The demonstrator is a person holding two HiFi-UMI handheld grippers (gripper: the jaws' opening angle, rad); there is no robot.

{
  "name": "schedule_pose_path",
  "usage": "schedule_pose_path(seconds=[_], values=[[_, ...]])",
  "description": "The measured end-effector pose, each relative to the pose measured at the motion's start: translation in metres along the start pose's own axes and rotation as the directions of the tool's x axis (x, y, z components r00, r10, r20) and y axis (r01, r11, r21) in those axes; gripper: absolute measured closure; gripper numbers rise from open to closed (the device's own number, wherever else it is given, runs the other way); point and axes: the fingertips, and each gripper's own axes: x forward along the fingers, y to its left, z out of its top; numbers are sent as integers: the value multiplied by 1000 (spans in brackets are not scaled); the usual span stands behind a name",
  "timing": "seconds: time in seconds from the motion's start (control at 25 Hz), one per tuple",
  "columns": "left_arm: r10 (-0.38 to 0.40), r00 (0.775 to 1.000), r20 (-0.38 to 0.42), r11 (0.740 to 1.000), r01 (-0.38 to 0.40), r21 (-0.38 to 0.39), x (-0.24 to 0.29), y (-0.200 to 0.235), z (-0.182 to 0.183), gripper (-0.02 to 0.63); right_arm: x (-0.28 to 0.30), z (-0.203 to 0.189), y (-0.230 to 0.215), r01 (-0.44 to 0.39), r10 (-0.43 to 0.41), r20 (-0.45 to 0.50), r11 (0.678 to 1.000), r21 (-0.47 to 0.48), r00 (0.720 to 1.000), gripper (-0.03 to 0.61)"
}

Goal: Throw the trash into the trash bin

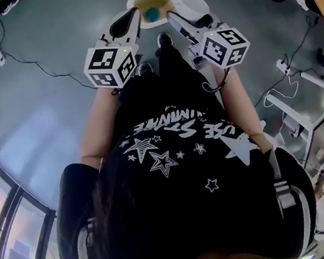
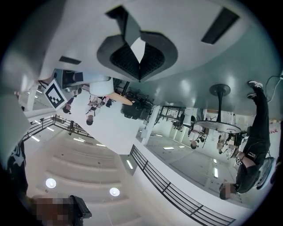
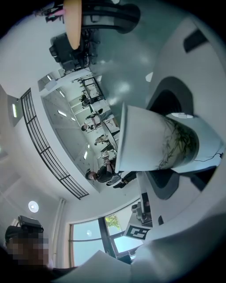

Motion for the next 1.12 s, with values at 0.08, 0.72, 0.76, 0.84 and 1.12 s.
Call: schedule_pose_path(seconds=[0.08,0.72,0.76,0.84,1.12], values=[[11,1000,-5,1000,-11,9,16,1,4,603,10,10,-9,-23,23,-6,1000,-11,1000,249],[119,982,-144,992,-123,-23,114,46,-28,603,90,4,-63,-124,111,-174,990,-62,978,249],[129,980,-149,991,-133,-20,119,50,-29,603,95,2,-64,-136,121,-186,988,-70,975,249],[149,976,-157,988,-154,-18,128,58,-31,603,104,-4,-66,-154,134,-213,985,-76,968,249],[201,966,-165,976,-211,-45,139,85,-55,603,130,-42,-88,-143,115,-310,987,-68,944,249]])
